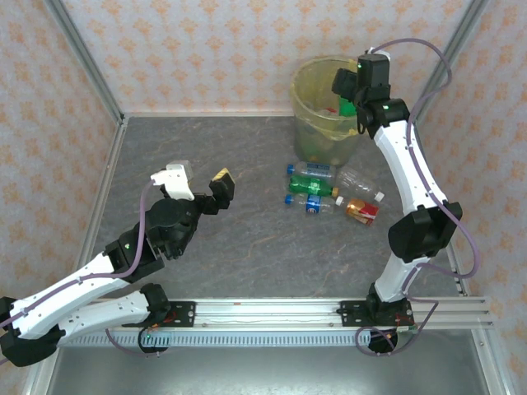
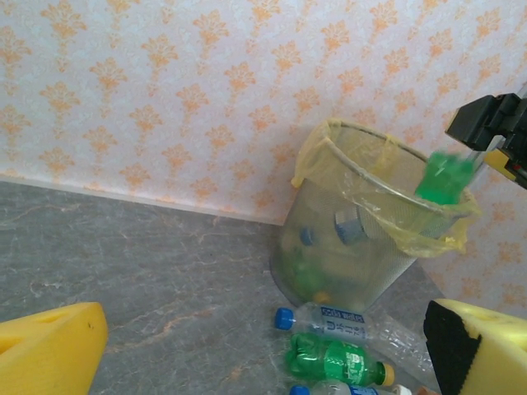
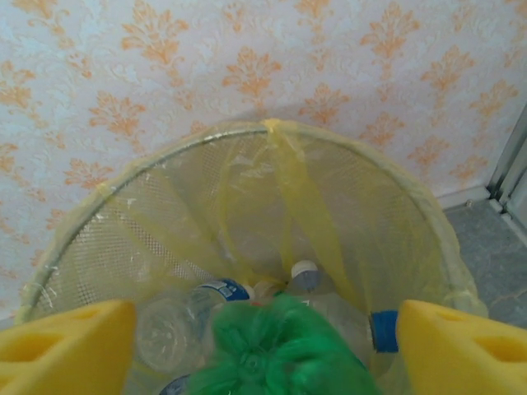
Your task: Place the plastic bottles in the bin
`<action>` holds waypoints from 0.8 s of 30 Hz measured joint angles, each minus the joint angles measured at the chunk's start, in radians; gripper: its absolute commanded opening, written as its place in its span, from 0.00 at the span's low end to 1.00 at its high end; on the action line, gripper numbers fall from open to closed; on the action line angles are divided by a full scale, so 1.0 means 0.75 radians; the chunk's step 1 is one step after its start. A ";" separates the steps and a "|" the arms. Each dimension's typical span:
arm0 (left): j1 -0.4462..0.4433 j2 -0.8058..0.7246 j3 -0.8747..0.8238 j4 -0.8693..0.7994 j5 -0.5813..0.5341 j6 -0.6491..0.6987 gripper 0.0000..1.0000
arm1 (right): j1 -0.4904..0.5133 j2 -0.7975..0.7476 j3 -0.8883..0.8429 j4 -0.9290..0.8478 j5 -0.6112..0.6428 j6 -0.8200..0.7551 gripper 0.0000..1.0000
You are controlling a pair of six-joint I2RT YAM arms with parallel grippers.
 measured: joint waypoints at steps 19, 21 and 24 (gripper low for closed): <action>0.002 0.220 0.017 0.003 0.066 -0.010 0.99 | 0.000 -0.337 -0.211 -0.052 -0.005 0.036 1.00; 0.006 0.257 0.023 0.008 0.100 -0.016 0.99 | 0.000 -0.438 -0.319 -0.038 -0.005 0.054 1.00; 0.023 0.305 0.027 0.015 0.156 -0.037 0.99 | 0.000 -0.578 -0.488 -0.023 -0.015 0.084 1.00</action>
